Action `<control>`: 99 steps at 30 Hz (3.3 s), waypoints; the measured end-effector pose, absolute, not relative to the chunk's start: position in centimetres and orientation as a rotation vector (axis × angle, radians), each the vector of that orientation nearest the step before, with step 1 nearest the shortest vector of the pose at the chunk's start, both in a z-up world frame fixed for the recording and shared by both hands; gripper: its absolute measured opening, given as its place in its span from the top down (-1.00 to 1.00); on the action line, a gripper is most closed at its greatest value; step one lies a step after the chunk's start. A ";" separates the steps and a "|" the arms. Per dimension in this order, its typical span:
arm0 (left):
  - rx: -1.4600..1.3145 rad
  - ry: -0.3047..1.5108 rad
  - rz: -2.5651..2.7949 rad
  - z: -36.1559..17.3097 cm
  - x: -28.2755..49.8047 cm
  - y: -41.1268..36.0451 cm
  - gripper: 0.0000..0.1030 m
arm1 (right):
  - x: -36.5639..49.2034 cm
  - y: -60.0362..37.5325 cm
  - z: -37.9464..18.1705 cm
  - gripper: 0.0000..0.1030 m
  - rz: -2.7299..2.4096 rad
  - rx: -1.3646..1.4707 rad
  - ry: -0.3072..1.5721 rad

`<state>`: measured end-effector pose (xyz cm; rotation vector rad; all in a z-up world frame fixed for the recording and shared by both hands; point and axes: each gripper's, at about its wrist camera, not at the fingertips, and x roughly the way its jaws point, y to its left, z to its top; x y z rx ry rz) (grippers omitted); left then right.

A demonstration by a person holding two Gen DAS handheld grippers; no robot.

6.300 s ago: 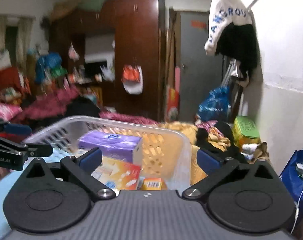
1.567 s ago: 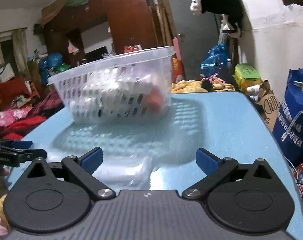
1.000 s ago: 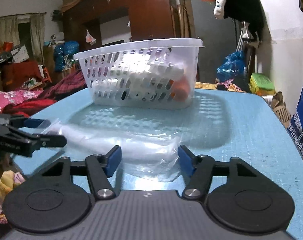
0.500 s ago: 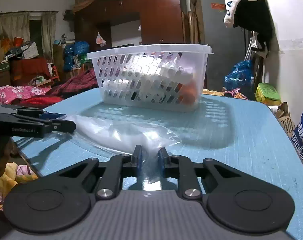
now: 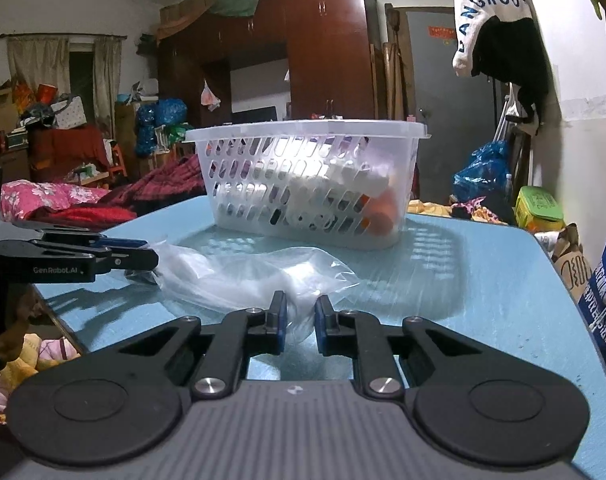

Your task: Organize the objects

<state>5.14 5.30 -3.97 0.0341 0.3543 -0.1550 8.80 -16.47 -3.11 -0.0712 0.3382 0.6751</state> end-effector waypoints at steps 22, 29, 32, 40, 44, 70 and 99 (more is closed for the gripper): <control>0.068 0.123 -0.133 6.9 5.1 5.8 0.75 | 10.7 -16.3 6.2 0.69 0.647 -0.068 0.146; 0.097 0.096 -0.054 13.0 12.9 5.8 0.75 | 18.4 -14.3 11.1 0.69 0.614 -0.039 0.140; 0.096 0.151 -0.027 12.5 16.2 6.4 0.75 | 21.8 -13.3 10.3 0.69 0.621 -0.016 0.202; 0.065 0.264 0.003 8.9 20.0 8.6 0.75 | 24.9 -10.5 6.8 0.69 0.602 -0.095 0.287; 0.079 0.279 0.021 8.1 20.6 8.5 0.75 | 25.0 -9.9 6.4 0.69 0.572 -0.126 0.299; 0.092 0.274 0.010 8.7 15.4 7.1 -0.95 | 19.8 -12.8 9.0 -1.00 0.409 -0.027 0.294; 0.045 0.295 0.027 6.2 2.5 3.4 -0.95 | 7.8 -15.0 6.2 -1.00 0.421 0.010 0.308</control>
